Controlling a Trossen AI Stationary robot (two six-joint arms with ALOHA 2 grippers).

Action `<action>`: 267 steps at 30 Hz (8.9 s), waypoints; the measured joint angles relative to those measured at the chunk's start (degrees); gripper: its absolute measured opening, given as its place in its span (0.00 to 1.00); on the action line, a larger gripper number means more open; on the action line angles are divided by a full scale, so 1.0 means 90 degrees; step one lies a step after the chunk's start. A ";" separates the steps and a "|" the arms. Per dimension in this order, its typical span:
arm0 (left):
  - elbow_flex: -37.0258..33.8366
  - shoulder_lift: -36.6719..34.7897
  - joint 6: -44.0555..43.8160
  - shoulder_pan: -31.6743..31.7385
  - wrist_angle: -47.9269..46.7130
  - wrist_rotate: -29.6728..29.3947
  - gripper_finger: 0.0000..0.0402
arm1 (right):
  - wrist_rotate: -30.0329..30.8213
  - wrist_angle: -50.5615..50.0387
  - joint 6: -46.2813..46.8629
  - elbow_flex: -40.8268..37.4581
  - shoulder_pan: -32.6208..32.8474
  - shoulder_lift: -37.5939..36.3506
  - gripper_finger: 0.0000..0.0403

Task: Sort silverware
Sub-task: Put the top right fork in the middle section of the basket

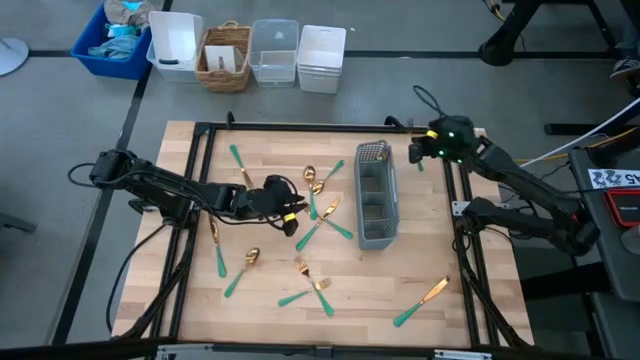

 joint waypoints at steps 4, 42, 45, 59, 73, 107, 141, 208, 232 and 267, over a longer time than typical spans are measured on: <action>0.0000 0.0000 0.0237 0.0000 0.0444 -0.0001 0.26 | -0.0745 0.0129 -0.0002 0.0000 0.0002 -0.0551 0.02; 0.0279 0.1733 0.1673 0.0527 0.6103 0.0005 0.26 | -0.4090 0.2708 -0.1613 0.0005 0.1079 -0.0959 0.02; 0.0676 0.2131 0.1573 0.0593 0.6147 0.0017 0.26 | -0.3297 0.2716 -0.1765 0.0005 0.1470 -0.0703 0.02; 0.2253 0.2919 0.2709 0.0668 0.5414 0.0179 0.41 | -0.1895 0.2850 -0.2334 0.0005 0.2683 0.0180 0.02; 0.2431 0.2922 0.1487 0.0938 0.4975 0.0166 0.43 | -0.1119 0.3071 -0.2339 0.0005 0.3092 0.0241 0.02; 0.2463 0.3096 0.0654 0.1256 0.4546 0.0004 0.43 | -0.0854 0.2886 -0.2295 0.0005 0.3087 0.0701 0.02; 0.2854 0.3599 0.0712 0.1370 0.3150 0.1240 0.05 | -0.0520 0.2366 -0.2312 0.0002 0.3085 0.0705 0.02; 0.2849 0.4694 0.4680 0.2583 0.0534 0.1434 0.29 | -0.0690 0.0171 -0.2667 0.1173 0.3084 -0.1869 0.32; 0.3293 0.4644 0.4401 0.2531 0.0539 0.1479 0.00 | -0.0691 -0.0273 -0.2667 0.1171 0.3084 -0.1888 0.32; 0.3585 0.3030 0.1815 0.1215 0.2103 0.2382 0.00 | -0.1047 -0.1021 -0.2289 0.1146 0.3087 -0.1751 0.32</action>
